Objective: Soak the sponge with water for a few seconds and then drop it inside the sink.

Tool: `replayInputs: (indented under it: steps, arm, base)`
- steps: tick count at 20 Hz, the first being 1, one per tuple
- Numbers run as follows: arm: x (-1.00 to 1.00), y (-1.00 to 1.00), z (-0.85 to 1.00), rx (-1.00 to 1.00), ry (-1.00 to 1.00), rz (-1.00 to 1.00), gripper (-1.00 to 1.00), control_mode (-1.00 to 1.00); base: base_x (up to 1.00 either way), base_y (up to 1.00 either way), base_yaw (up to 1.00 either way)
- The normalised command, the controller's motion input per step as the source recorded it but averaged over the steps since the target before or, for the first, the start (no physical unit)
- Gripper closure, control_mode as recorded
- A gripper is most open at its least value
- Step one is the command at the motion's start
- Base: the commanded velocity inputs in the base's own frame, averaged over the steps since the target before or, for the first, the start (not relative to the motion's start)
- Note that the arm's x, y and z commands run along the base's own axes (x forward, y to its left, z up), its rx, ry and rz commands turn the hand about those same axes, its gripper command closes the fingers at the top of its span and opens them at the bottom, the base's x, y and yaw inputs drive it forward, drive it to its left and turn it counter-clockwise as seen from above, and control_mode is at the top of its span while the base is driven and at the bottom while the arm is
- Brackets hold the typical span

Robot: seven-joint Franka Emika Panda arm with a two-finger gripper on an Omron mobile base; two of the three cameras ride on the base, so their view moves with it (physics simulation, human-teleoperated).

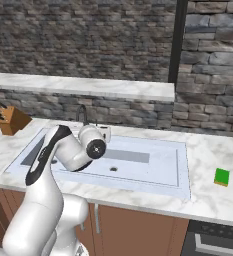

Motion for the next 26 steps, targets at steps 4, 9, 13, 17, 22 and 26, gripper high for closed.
replayInputs:
  steps: [4, 9, 13, 17, 22, 26]
  arm:
    - [0.01, 0.02, -0.01, 0.00, -0.02, 0.00, -1.00, -1.00]
    - [0.05, 0.07, -0.11, 0.00, -0.09, 0.00, -1.00, -1.00]
    - [0.12, 0.04, -0.18, 0.00, -0.07, 0.00, -1.00, -1.00]
    - [0.16, 0.00, -0.17, 0.00, 0.00, 0.00, -1.00, -1.00]
    - [0.17, 0.06, -0.03, 0.01, 0.00, 0.00, -1.00, -1.00]
    - [0.03, 0.02, 0.00, 0.02, 0.00, 0.02, -1.00, -1.00]
  base:
    - [0.00, 0.00, 0.00]
    - [0.00, 0.00, 0.00]
    - [0.00, 0.00, 0.00]
    - [0.00, 0.00, 0.00]
    - [0.00, 0.00, 0.00]
    - [0.00, 0.00, 0.00]
